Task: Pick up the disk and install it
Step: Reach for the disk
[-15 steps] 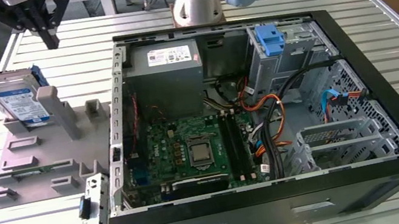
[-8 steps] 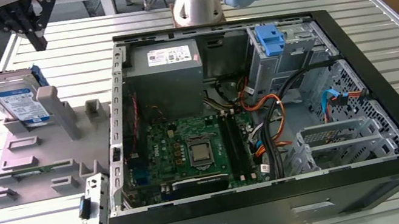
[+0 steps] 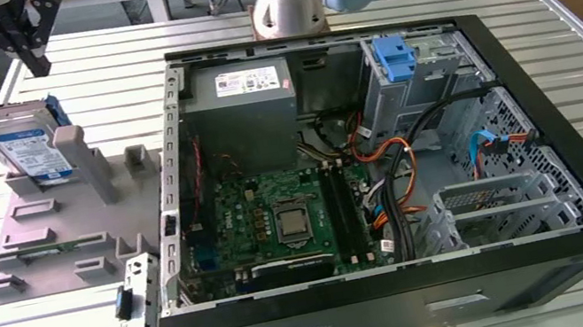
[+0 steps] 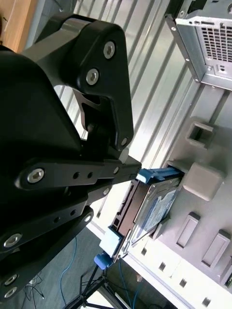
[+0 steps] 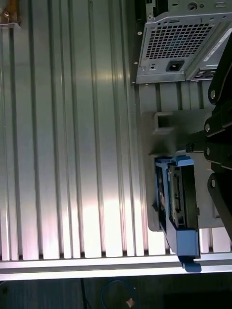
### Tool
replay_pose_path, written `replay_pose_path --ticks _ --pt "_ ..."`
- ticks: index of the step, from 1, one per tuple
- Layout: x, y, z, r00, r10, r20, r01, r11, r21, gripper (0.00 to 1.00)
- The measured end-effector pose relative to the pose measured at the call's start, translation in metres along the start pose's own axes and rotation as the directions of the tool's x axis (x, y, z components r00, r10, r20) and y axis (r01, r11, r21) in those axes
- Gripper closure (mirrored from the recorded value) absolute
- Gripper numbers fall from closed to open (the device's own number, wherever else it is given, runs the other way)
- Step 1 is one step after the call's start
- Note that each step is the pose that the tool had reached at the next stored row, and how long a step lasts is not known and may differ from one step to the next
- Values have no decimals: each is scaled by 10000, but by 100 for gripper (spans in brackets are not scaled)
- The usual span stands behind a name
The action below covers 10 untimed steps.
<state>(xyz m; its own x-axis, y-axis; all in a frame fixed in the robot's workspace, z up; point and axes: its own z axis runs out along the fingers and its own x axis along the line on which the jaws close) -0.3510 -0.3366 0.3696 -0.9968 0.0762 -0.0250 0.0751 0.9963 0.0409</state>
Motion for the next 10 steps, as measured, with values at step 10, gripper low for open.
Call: replay_pose_path --ticks 10 --pt "262 -22 45 10000 0 -1 0 10000 0 89"
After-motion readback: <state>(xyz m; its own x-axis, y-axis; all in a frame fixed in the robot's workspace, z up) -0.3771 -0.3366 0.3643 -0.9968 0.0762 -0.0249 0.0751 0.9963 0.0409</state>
